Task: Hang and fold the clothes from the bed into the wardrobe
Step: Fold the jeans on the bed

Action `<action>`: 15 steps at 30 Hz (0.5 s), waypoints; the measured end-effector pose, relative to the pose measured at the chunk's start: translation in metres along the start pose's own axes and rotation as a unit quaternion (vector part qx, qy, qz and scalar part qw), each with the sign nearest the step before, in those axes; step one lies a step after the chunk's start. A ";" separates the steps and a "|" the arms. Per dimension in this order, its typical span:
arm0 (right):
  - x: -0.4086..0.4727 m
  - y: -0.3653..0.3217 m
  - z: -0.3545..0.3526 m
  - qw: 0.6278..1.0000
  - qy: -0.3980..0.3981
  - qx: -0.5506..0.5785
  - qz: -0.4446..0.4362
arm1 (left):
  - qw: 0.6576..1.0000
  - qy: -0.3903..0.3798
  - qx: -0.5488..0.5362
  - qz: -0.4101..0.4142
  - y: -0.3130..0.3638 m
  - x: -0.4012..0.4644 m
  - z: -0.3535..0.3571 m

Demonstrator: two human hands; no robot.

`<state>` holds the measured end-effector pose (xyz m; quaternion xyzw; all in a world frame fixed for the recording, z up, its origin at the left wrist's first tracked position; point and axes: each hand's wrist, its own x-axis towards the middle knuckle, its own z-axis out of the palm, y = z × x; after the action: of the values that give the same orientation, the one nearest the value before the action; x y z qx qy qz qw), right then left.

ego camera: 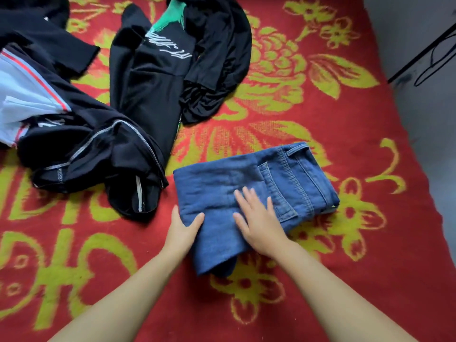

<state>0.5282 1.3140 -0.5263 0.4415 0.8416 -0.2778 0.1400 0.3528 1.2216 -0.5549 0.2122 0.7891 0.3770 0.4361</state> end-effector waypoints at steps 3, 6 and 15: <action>-0.012 -0.018 -0.006 0.990 -0.057 0.130 -0.013 | 0.989 -0.066 -0.116 -0.066 0.015 -0.008 -0.006; -0.008 -0.008 -0.038 0.936 0.007 0.352 0.021 | 0.977 -0.104 -0.182 -0.035 0.056 -0.023 -0.003; -0.048 0.116 -0.123 0.642 0.135 0.748 0.098 | 0.946 -0.299 -0.052 0.111 0.183 -0.031 0.103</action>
<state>0.6521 1.4076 -0.4440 0.5079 0.3081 -0.7348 -0.3272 0.4582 1.3575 -0.4305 0.3787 0.5730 0.3829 0.6178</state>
